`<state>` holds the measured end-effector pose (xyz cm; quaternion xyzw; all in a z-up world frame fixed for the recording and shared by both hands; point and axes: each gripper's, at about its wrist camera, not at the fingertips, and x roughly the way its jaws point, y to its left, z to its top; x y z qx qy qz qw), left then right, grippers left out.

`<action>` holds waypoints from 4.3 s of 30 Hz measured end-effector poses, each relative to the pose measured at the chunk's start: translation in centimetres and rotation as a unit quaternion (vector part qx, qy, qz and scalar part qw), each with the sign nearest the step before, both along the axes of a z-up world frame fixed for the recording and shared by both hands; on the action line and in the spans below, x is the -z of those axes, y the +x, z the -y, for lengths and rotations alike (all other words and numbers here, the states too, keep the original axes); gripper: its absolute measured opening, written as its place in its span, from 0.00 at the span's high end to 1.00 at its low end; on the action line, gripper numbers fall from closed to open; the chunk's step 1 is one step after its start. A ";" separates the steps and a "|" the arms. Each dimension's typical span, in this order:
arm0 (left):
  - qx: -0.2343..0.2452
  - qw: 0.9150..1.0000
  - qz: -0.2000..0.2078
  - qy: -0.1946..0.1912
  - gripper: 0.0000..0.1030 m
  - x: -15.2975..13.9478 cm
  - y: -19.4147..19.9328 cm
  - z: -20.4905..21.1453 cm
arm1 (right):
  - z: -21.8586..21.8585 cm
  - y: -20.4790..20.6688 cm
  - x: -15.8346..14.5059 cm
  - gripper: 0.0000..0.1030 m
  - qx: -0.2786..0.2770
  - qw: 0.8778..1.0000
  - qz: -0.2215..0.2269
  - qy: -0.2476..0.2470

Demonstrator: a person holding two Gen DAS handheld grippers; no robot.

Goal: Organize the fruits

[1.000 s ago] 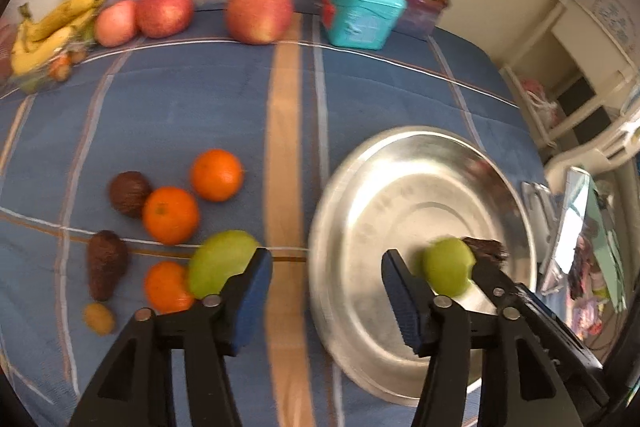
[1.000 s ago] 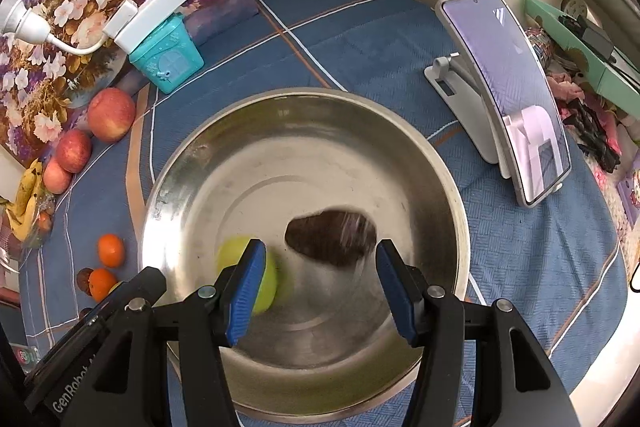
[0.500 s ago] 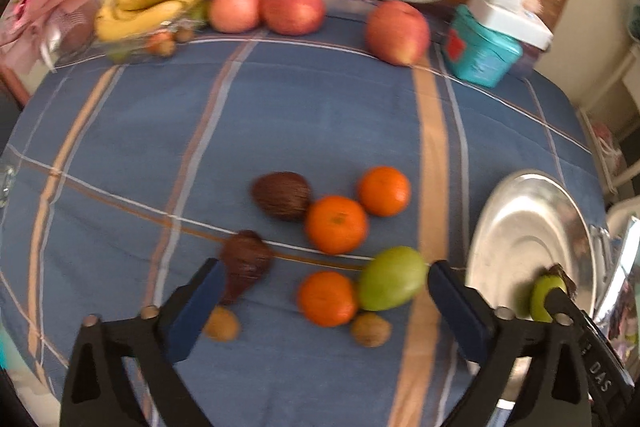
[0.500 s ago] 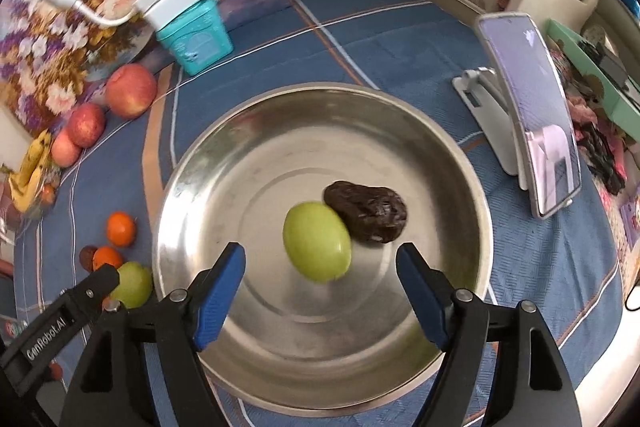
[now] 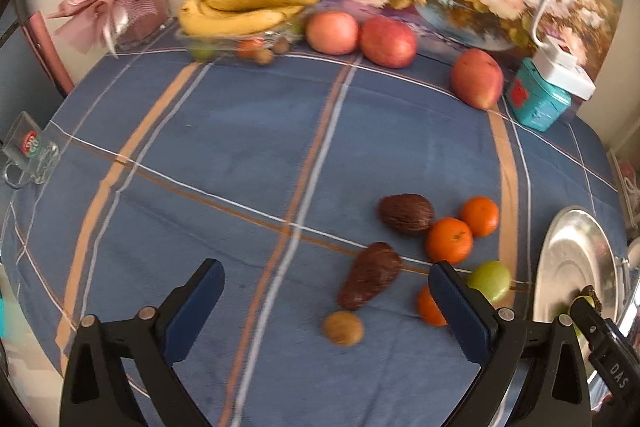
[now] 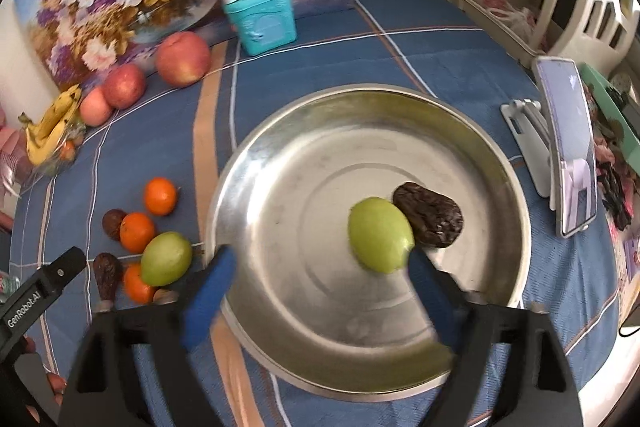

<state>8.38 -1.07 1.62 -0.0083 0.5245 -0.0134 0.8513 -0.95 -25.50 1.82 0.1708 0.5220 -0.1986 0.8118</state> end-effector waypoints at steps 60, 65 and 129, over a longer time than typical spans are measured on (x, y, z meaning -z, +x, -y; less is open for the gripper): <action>0.053 0.983 -0.114 -0.135 0.59 5.3 -0.7 -0.5 | -11.1 4.3 3.7 0.63 -0.187 0.981 -0.032 0.048; 0.055 0.984 -0.115 -0.120 0.67 5.5 -0.7 0.0 | -11.1 4.3 3.6 0.67 -0.192 0.980 -0.030 0.053; 0.252 0.950 -0.003 -0.182 0.73 -1.0 -5.1 15.6 | 3.4 -3.6 -2.4 0.74 0.026 1.000 0.016 0.003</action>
